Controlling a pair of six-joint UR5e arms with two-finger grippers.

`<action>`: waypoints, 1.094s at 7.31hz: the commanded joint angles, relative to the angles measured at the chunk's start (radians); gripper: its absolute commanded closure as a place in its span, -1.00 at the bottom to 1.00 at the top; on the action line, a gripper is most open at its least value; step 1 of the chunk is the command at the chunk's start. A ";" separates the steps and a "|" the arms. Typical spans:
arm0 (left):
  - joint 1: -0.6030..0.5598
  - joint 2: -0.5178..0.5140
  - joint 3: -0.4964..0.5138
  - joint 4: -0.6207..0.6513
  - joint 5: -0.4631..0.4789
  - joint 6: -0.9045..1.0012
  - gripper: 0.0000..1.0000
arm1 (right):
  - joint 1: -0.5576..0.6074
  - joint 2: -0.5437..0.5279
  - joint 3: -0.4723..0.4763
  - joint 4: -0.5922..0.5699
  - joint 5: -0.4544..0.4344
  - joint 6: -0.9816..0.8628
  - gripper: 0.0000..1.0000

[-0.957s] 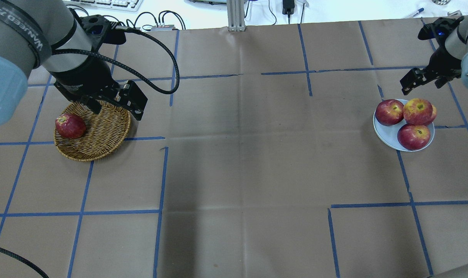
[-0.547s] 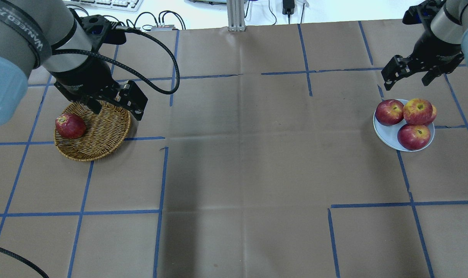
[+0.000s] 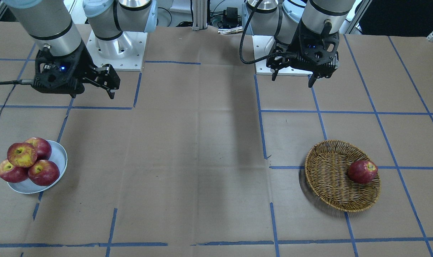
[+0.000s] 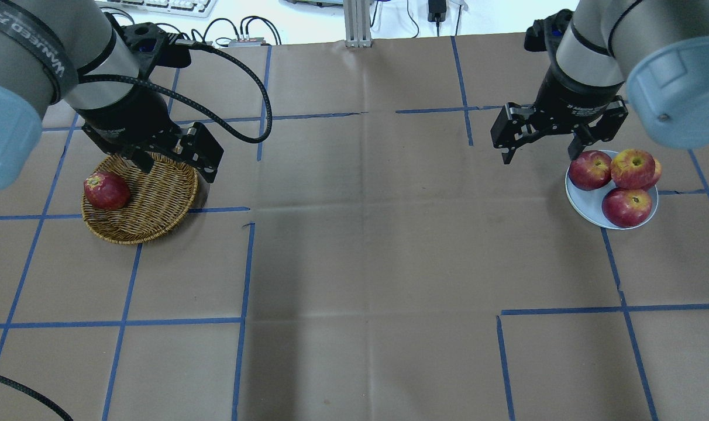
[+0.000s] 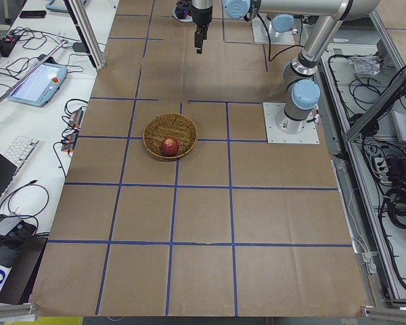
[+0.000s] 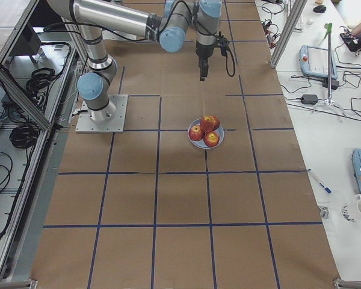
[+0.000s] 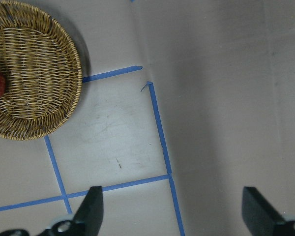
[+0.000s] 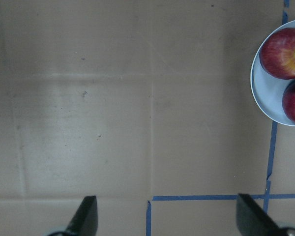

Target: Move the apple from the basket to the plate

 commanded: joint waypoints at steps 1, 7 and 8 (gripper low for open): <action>0.000 0.000 0.001 0.000 0.000 0.000 -0.98 | 0.015 -0.007 0.000 0.000 0.002 -0.007 -1.00; 0.000 0.000 -0.001 0.000 0.000 0.002 -0.98 | 0.012 -0.012 0.000 -0.011 -0.001 -0.021 -0.99; 0.000 0.000 -0.001 0.000 0.000 0.002 -0.98 | 0.012 -0.012 0.000 -0.012 0.000 -0.021 -1.00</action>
